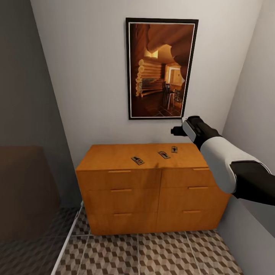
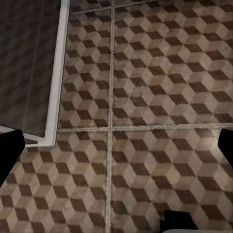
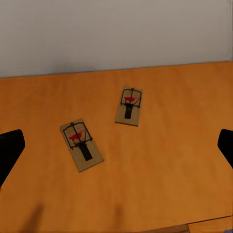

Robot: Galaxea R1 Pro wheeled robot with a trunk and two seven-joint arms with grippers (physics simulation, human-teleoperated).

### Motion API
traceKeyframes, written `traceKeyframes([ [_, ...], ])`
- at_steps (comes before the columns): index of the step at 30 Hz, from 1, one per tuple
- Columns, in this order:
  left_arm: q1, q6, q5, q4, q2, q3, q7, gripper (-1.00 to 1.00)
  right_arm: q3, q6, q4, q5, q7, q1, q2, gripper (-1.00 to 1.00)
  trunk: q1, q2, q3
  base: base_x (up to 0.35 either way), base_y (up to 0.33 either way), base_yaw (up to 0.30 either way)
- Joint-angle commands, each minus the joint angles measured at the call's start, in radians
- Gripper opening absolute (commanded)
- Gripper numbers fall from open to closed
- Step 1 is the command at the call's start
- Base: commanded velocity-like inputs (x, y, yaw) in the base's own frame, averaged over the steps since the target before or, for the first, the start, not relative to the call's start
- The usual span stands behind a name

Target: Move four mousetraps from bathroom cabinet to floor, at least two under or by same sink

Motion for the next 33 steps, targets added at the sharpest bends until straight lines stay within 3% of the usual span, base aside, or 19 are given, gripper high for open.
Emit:
traceKeyframes([
  [1,-0.002,-0.005,0.005,0.003,0.000,-0.009,0.003,1.00,0.006,-0.010,0.002,-0.011,-0.005,0.000,0.000,1.00,0.000,-0.001,-0.001,0.000,0.000,0.000],
  [11,-0.002,-0.004,0.005,0.003,0.000,-0.009,0.003,1.00,0.006,-0.034,0.027,-0.008,0.026,0.000,0.000,1.00,0.000,-0.001,-0.001,0.003,0.000,0.000],
  [24,-0.001,-0.004,0.005,0.002,0.000,-0.009,0.003,1.00,0.006,-0.133,0.172,-0.008,0.030,0.000,-0.003,1.00,0.000,-0.001,-0.001,0.152,0.000,0.000],
  [33,-0.002,-0.004,0.005,0.002,0.000,-0.009,0.003,1.00,0.006,-0.183,0.217,-0.008,0.025,0.000,-0.049,1.00,0.000,-0.001,-0.001,0.135,0.000,0.000],
])
